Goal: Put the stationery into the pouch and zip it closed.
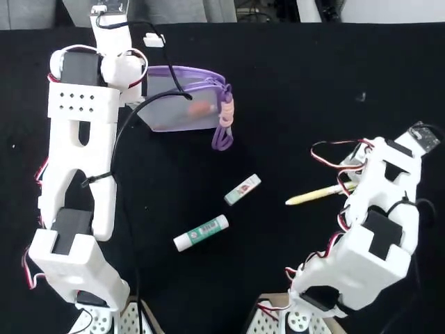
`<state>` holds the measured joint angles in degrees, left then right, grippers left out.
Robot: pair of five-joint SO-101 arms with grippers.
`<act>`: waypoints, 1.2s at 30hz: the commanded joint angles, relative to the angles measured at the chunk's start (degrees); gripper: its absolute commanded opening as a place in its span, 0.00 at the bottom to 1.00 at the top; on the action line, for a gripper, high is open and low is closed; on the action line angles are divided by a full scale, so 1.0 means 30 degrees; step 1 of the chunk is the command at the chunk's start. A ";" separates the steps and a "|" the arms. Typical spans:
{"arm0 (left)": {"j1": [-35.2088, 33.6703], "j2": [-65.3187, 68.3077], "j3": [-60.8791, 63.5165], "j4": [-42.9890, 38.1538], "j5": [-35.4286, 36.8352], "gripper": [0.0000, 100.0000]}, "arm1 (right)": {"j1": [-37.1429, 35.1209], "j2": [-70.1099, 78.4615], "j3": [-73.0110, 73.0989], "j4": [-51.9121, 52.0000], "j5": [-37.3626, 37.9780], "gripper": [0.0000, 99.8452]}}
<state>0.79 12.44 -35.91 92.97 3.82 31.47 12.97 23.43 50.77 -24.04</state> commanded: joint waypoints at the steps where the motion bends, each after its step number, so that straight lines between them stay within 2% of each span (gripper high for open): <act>1: 0.0044 0.0205 0.0835 -0.0029 -0.0117 0.03 | -0.0352 0.0073 -0.0806 0.0000 0.0000 0.05; 9: 0.0132 0.0205 0.0835 -0.0088 -0.0147 0.03 | -0.0498 -0.0015 -0.0835 -0.0117 0.1524 0.01; 14: 0.0132 0.0147 0.0835 -0.0117 -0.0147 0.03 | -0.1348 -0.2418 -0.0718 -0.0029 0.1700 0.01; 22: 0.0132 0.0059 0.0747 0.0000 -0.0176 0.03 | -0.4864 -0.9656 -0.0835 -0.0440 0.1612 0.01; 32: 0.0249 0.0059 0.0659 -0.0117 -0.0176 0.03 | -0.8703 -1.5077 -0.0835 -0.4864 0.1729 0.01; 36: 0.1392 0.0059 0.0630 -0.0176 -0.0147 0.03 | -0.9875 -1.6015 -0.0835 -0.6564 0.1729 0.01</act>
<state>1.41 12.35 -35.91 92.97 3.82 5.36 -30.37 23.52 36.62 -19.38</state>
